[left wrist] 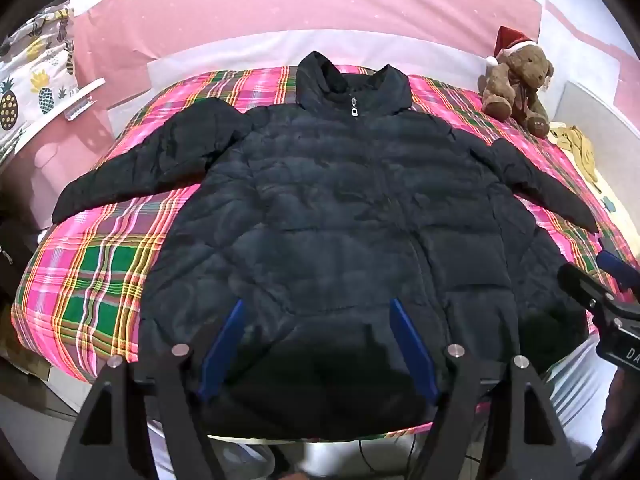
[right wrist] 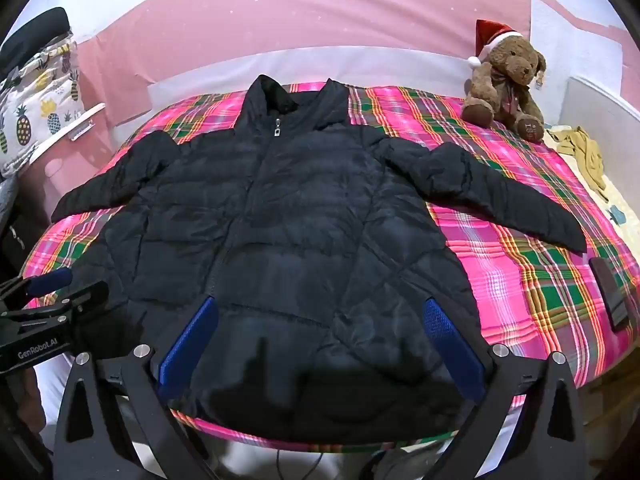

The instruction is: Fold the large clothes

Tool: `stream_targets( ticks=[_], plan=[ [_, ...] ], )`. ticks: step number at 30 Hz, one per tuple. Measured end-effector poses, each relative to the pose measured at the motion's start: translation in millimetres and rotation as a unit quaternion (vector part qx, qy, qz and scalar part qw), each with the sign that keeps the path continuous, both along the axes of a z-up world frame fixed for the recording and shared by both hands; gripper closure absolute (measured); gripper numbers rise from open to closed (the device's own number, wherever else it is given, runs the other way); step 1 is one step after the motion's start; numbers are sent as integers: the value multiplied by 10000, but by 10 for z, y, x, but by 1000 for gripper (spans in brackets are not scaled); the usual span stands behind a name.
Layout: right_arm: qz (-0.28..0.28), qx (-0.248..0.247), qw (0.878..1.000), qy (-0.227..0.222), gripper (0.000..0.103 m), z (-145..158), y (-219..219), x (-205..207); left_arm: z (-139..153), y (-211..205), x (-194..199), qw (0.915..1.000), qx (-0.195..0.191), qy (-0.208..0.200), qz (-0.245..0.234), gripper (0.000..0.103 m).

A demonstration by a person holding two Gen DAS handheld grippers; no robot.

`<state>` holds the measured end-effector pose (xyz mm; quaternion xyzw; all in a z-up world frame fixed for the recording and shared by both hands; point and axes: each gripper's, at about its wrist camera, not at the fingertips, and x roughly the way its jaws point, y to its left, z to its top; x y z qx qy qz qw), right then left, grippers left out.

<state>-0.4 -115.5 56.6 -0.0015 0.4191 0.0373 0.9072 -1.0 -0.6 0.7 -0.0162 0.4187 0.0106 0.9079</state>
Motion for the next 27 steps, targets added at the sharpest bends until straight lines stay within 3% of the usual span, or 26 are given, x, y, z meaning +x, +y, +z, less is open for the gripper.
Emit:
stream_targets(
  ticks=[27],
  plan=[
    [24,-40,10000,-11,1,-18,26,11,-65,32,7,9998,-76,164,-19,27]
  ],
)
